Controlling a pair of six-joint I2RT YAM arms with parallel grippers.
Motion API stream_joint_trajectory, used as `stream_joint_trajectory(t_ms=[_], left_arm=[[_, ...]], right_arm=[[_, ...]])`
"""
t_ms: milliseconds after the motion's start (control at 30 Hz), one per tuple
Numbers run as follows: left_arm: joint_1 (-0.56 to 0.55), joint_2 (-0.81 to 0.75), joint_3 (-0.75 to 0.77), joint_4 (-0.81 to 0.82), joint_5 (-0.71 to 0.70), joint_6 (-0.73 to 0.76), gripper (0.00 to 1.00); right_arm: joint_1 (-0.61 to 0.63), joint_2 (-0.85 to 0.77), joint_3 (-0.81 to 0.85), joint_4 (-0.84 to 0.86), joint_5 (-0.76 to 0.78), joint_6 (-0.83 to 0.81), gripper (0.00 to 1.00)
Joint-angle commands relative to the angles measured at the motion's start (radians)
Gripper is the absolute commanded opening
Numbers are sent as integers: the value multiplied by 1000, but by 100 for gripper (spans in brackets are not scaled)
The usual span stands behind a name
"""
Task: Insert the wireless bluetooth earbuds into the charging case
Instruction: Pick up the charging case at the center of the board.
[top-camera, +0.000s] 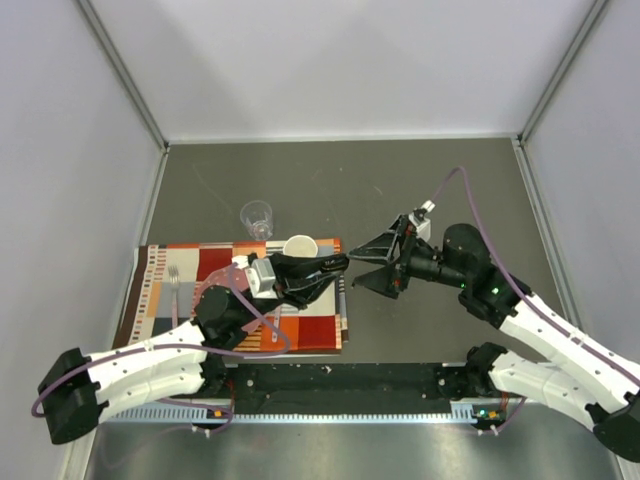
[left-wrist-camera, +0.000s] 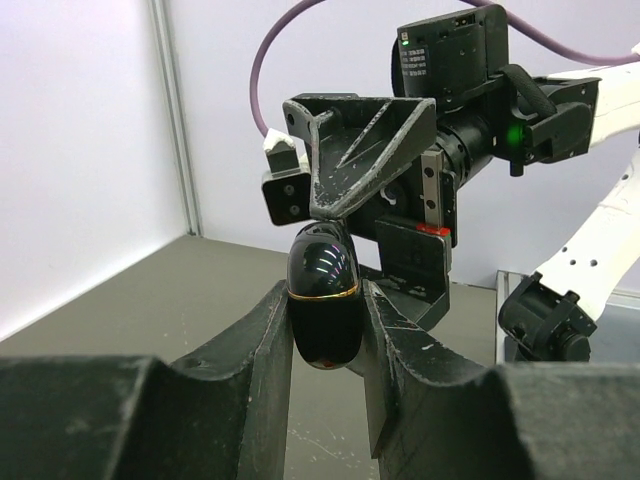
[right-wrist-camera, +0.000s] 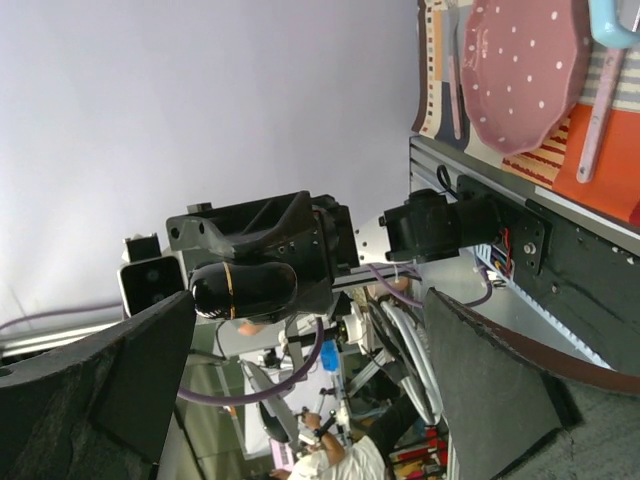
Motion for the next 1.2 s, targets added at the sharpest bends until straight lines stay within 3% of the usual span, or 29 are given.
stream_joint_trajectory(t_ms=[0,333,700,1167], left_arm=[[-3,-17,37,1,20,15,0],[-3,-45,23,-27,10,6,0],[-2,-34,4,-11,-6,-13,0],[-3,-22,-16,12,-13,-31,0]], right_arm=[[-11,-45,-10,40,30,25,95],[-11,10,-4,83,-78,23,95],[-2,47,8,195,-82,86,71],[61,81,-7,289,-56,137,64]])
